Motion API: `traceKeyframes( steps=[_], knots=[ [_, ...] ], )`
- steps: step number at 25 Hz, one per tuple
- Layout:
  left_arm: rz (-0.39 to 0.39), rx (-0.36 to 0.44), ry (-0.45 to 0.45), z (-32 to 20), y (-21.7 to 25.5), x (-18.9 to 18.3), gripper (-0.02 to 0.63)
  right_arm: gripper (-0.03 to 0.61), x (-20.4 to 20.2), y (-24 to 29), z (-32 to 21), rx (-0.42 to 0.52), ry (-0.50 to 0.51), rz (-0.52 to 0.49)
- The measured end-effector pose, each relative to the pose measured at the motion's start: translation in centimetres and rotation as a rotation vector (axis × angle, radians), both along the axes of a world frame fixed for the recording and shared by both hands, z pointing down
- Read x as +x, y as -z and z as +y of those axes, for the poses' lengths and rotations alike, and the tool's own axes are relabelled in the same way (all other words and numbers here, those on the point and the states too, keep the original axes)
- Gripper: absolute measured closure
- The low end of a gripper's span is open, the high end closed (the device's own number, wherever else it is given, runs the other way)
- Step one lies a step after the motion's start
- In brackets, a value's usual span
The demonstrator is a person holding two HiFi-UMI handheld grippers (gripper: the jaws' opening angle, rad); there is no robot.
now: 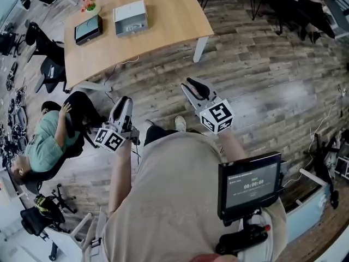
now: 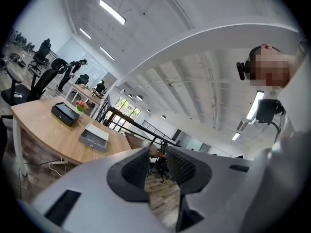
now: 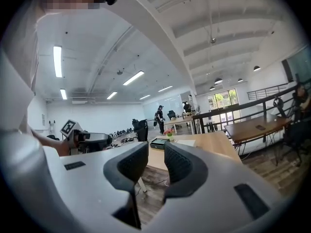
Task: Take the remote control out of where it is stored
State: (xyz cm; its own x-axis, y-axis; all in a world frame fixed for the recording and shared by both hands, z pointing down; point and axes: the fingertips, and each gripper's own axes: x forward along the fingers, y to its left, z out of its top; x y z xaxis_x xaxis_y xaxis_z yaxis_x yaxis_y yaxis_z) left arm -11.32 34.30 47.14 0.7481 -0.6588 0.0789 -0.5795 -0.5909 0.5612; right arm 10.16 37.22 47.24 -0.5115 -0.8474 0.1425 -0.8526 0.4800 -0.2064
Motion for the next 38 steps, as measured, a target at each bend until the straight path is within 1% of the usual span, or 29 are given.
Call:
traceKeyframes(
  steps=[8,12,15,20,21,23,24,30,38],
  knots=[
    [-0.012,-0.014,0.015,0.0,-0.6,-0.7,0.506,0.491,-0.7,-0.9,-0.9,-0.007,0.02,-0.021],
    [0.0,-0.029,0.027,-0.4,-1.0,-1.5,0.506,0.491,-1.6,-1.7,-1.9,-0.019,0.031,0.0],
    [0.009,-0.049,0.02,-1.6,-1.8,-2.0,0.506,0.491,-2.3,-1.8,-3.4,-0.026,0.033,0.014],
    [0.016,-0.082,-0.011,-4.6,-2.6,-2.7,0.508,0.491,-3.3,-1.7,-5.8,-0.04,0.018,0.027],
    [0.013,-0.081,-0.013,-5.5,-2.6,-2.8,0.521,0.491,-3.2,-1.9,-6.4,-0.047,0.013,0.029],
    [0.004,-0.074,-0.008,-7.4,-2.3,-3.1,0.588,0.491,-3.3,-2.1,-7.8,-0.06,0.002,0.032],
    [0.001,-0.071,-0.006,-8.4,-2.2,-3.3,0.607,0.491,-3.4,-2.1,-8.6,-0.064,-0.002,0.033],
    [0.015,-0.084,-0.024,-13.8,-2.3,-5.3,0.609,0.491,-6.0,-2.2,-14.0,-0.069,-0.006,0.034],
    [0.069,-0.101,-0.048,-20.5,-2.1,-9.0,0.609,0.491,-9.8,-1.5,-21.2,-0.068,0.003,0.066]
  ],
)
